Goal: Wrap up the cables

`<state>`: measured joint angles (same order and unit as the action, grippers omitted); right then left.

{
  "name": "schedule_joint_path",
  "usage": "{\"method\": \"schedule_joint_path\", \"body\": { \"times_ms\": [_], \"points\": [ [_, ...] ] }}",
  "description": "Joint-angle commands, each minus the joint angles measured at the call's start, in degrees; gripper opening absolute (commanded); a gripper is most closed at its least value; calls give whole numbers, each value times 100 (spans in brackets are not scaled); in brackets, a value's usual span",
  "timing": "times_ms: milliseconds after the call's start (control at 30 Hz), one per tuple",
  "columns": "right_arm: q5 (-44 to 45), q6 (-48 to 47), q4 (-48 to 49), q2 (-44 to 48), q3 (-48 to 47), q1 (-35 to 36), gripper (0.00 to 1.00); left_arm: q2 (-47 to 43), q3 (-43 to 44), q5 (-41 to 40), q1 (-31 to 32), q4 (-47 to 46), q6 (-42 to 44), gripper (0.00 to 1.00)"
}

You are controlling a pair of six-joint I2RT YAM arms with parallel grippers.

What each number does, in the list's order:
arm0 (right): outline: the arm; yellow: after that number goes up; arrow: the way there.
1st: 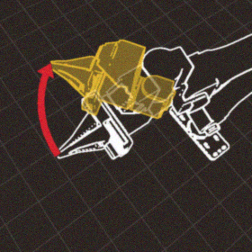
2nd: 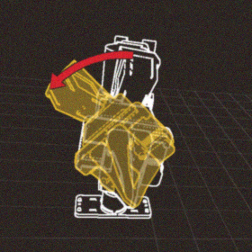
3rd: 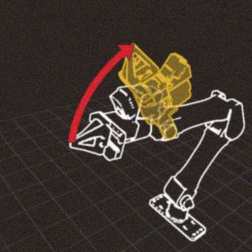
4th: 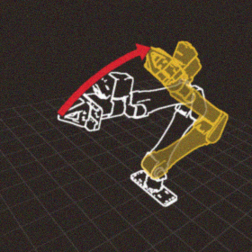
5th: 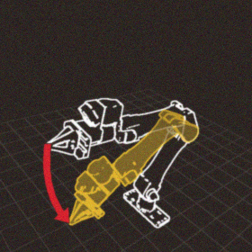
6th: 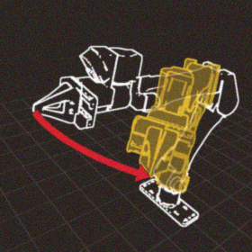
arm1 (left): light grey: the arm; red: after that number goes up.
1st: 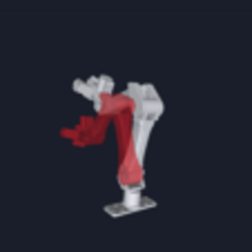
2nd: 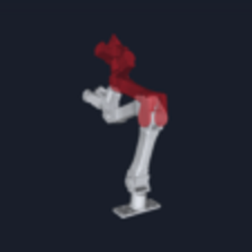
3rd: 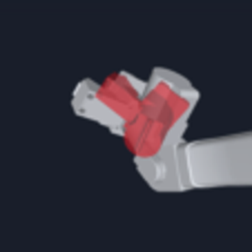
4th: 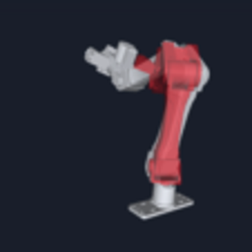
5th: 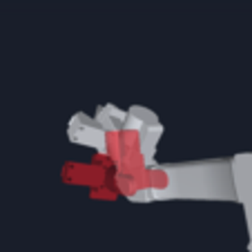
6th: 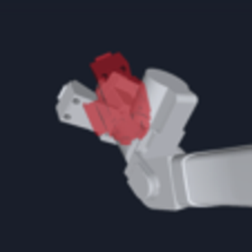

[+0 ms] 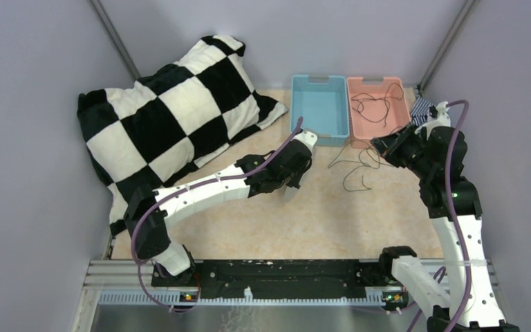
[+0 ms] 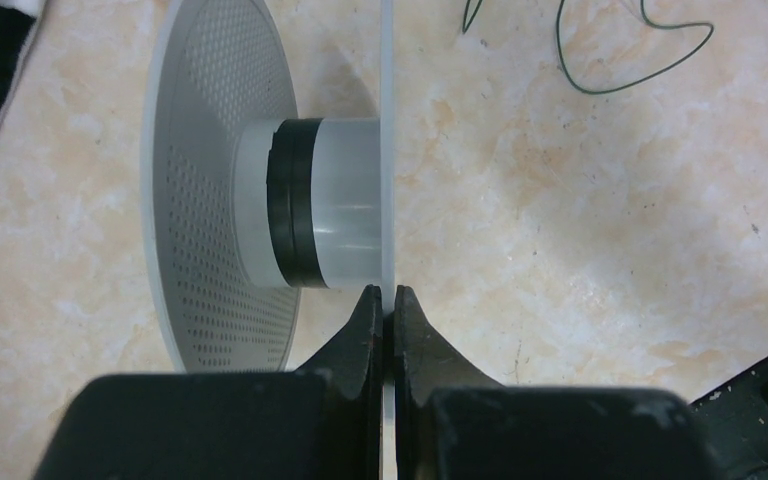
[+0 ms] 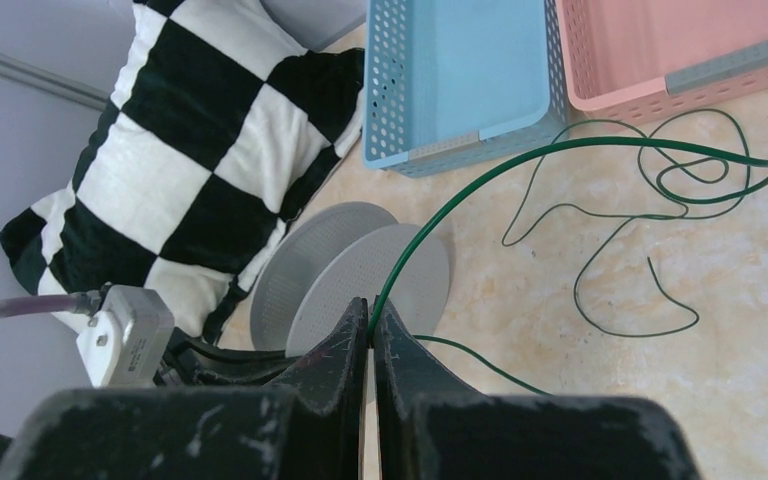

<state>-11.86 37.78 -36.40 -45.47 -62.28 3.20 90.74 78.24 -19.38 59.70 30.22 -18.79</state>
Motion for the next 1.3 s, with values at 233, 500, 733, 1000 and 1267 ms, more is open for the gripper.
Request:
{"method": "schedule_joint_path", "body": {
  "times_ms": [233, 500, 733, 1000, 1267],
  "points": [
    [-46, 91, 90, 142, 8, -30, 0, 136, 515, -82, -11, 109, -210, 38],
    [-93, 107, 118, 135, 31, -31, 0, 51, 550, -51, -11, 149, -158, 46],
    [-159, 166, 202, 128, 120, -30, 0, 15, 787, 247, -16, 214, -55, 56],
    [-155, 168, 206, 128, 101, -30, 0, 192, 733, 207, -18, 222, 452, 53],
    [-124, 160, 186, 119, 71, -30, 0, 233, 742, 706, -248, 404, 769, 24]
  ]
}}
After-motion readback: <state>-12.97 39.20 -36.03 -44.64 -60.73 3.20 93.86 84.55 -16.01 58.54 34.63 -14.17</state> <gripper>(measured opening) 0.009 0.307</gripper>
